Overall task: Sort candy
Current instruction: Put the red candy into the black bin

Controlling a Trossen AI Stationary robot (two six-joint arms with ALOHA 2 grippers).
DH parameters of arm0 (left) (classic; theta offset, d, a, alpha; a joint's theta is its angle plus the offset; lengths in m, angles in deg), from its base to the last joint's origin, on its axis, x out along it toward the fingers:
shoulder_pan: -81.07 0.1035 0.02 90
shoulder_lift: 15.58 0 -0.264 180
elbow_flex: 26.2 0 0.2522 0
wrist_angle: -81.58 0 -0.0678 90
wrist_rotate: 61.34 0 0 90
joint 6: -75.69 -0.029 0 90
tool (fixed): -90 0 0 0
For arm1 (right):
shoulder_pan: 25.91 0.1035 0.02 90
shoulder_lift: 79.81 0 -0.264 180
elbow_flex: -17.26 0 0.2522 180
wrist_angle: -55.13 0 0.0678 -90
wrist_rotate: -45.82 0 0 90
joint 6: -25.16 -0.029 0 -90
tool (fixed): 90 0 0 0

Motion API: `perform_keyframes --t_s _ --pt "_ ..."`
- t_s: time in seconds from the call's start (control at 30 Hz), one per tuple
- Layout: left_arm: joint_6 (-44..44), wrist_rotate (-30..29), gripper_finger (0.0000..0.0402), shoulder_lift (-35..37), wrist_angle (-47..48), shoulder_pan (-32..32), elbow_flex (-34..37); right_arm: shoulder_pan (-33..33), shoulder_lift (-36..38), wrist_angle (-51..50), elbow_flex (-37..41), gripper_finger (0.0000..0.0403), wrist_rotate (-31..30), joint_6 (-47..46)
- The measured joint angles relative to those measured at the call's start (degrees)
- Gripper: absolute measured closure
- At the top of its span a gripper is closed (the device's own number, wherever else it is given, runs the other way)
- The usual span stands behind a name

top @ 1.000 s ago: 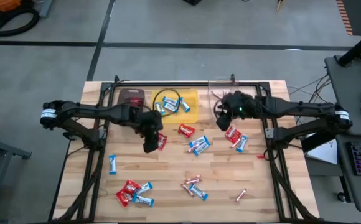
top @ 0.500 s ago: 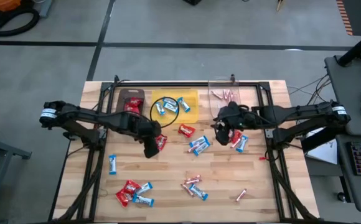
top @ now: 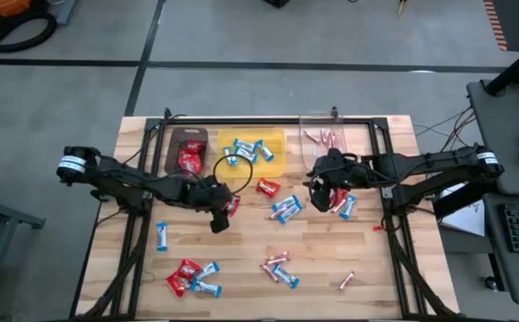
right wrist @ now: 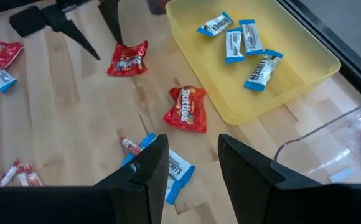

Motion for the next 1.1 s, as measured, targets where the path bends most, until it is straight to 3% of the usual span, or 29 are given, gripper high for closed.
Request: perform_keyframes --t_s 0.27,0.7,0.83,1.0,1.1 --pt "1.31 -5.23 0.0223 0.0 -5.07 -0.12 5.62 0.0 -1.3 0.62 0.44 0.027 0.0 -0.24" --pt "4.81 -6.67 0.0249 -5.64 -8.83 -0.09 7.3 -0.02 -3.0 0.78 0.64 0.0269 0.0 -0.28" --pt "2.53 -6.39 0.0288 -6.56 -8.84 -0.12 6.4 -0.02 -3.0 0.8 0.64 0.027 0.0 -0.29" --pt "0.4 -4.4 0.0374 -5.83 -7.17 -0.08 5.65 -0.02 -3.0 0.82 0.69 0.0273 0.0 -0.23" --pt "-0.45 -1.53 0.0392 -4.73 -6.02 -0.11 4.57 -0.02 -3.0 0.8 0.7 0.0272 0.0 -0.15"
